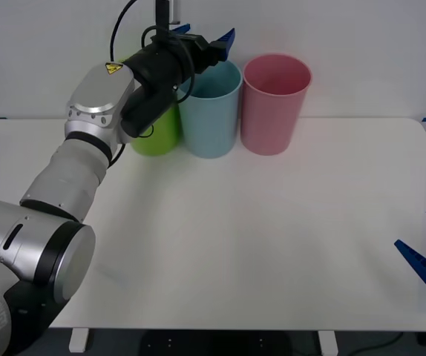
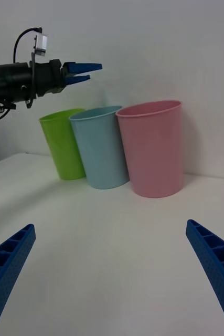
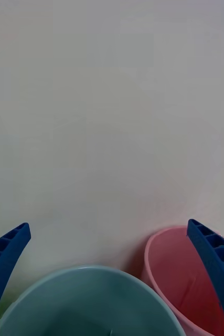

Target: Grasp the object on the table and drop it into the matching bin: aluminum can to the light blue bin, PET bottle to the pink bin.

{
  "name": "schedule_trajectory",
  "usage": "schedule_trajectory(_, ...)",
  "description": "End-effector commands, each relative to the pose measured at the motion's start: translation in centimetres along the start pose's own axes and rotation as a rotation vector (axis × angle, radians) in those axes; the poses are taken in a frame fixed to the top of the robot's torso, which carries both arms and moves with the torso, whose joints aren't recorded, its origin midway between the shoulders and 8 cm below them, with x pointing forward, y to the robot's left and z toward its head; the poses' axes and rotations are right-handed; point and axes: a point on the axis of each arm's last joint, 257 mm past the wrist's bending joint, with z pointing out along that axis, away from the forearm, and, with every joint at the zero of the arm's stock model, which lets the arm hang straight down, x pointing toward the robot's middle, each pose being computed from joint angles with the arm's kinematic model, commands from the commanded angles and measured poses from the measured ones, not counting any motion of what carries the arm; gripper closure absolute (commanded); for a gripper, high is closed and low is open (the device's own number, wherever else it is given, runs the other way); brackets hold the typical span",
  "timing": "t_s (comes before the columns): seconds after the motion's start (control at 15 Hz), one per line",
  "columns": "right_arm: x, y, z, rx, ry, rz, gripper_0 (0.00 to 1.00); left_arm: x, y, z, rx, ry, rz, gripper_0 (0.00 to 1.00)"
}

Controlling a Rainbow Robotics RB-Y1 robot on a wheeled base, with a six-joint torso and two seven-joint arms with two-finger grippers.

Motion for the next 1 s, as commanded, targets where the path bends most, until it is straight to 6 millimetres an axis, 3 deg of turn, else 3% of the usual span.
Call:
schedule_trajectory(0.07,0.0,0.0,0.0,0.0,0.0,0.0,0.0,-0.3,-0.2,-0.1,0.014,-0.01,-0.029,0.0)
schedule_trajectory(0.2,0.0,0.0,0.0,0.0,0.0,0.0,0.0,-0.1,0.1,-0.6,0.024,-0.014,-0.055,0.0)
schedule_trajectory(0.53,0.0,0.0,0.0,0.0,0.0,0.0,0.0,0.4,2.8,-4.6,0.035,-0.051,-0.104,0.0)
schedule_trajectory(1.0,0.0,0.0,0.0,0.0,0.0,0.0,0.0,0.7,5.5,-13.0,0.067,-0.085,-0.093,0.0)
